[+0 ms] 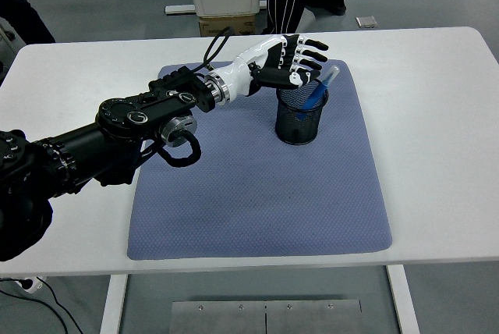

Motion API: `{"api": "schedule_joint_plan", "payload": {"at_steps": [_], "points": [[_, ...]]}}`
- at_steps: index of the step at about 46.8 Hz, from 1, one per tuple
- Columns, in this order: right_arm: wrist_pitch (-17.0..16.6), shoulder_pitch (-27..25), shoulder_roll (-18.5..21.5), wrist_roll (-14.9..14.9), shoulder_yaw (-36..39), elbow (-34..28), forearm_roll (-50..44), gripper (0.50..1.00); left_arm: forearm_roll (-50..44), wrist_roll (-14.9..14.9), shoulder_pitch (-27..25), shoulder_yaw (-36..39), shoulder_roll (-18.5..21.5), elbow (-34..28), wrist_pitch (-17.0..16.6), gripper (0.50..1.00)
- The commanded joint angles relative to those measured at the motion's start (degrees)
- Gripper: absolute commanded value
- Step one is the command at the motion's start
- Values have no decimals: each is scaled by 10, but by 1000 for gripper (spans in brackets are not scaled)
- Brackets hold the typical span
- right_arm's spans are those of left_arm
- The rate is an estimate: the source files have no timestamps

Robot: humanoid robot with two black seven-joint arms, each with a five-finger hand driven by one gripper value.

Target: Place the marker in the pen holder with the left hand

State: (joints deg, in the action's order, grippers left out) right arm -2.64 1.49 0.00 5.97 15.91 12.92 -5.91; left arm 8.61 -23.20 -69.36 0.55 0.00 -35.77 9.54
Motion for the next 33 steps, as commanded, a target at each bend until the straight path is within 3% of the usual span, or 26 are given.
{"api": "schedule_joint_plan", "payload": {"at_steps": [1, 8, 11, 20, 33], "points": [[0, 0, 0, 0, 0, 0, 0, 1000, -1, 0, 1, -10, 0, 0, -3, 663], [0, 0, 0, 0, 0, 0, 0, 1000, -1, -1, 0, -19, 0, 0, -3, 681], [0, 0, 0, 0, 0, 0, 0, 1000, -1, -2, -1, -21, 0, 0, -3, 721], [0, 0, 0, 0, 0, 0, -1, 1000, -2, -6, -2, -22, 0, 0, -4, 1000], [0, 0, 0, 0, 0, 0, -1, 1000, 0, -5, -2, -56, 0, 2, -4, 1000]]}}
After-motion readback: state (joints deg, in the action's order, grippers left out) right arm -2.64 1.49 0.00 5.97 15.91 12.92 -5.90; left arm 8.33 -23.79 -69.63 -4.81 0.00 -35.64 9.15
